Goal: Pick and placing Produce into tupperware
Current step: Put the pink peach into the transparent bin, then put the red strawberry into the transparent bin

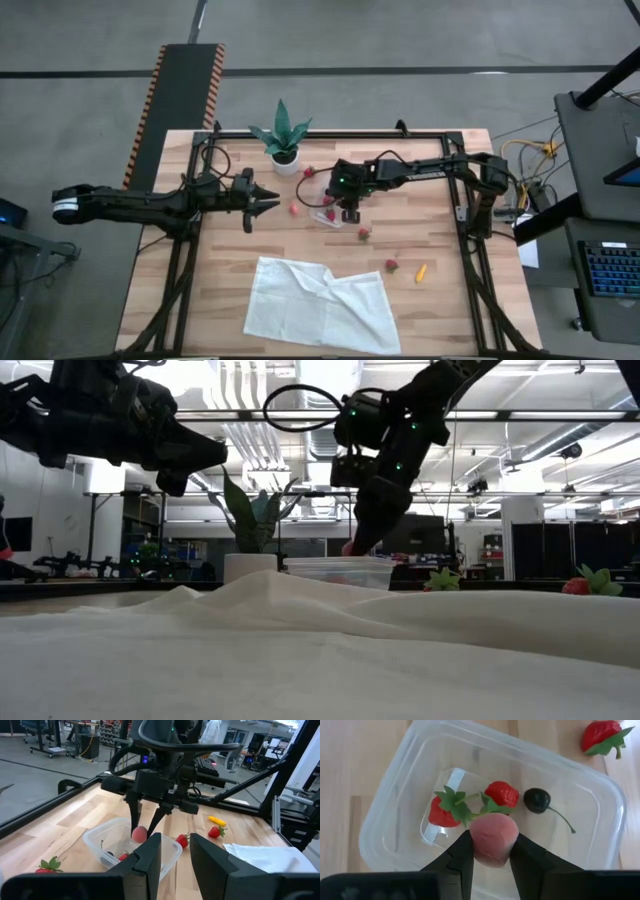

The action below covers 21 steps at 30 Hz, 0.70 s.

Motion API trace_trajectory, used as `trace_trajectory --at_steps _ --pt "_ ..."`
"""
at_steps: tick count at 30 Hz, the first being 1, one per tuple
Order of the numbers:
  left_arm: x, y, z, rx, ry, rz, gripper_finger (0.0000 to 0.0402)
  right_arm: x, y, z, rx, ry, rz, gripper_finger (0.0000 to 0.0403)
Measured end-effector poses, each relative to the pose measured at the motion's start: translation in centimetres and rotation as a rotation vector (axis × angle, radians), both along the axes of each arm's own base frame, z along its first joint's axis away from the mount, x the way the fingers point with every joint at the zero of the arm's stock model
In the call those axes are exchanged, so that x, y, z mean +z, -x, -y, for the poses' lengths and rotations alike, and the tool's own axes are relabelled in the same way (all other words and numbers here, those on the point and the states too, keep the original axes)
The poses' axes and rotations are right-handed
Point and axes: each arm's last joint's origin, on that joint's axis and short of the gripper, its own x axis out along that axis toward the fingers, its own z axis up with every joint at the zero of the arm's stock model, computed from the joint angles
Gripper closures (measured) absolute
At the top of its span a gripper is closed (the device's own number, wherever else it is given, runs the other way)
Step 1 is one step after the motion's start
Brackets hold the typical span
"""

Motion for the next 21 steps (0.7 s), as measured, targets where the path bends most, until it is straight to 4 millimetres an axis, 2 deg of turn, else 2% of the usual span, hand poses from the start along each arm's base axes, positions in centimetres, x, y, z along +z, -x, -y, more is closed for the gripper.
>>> trace_trajectory --at_steps 9,21 --pt "-0.03 0.0 0.02 -0.005 0.002 -0.002 0.0313 0.38 0.22 0.22 -0.011 0.0 0.01 0.026" --pt "-0.1 0.02 0.02 -0.006 0.003 -0.005 0.0313 0.32 0.22 0.23 -0.022 -0.006 0.009 0.0239"
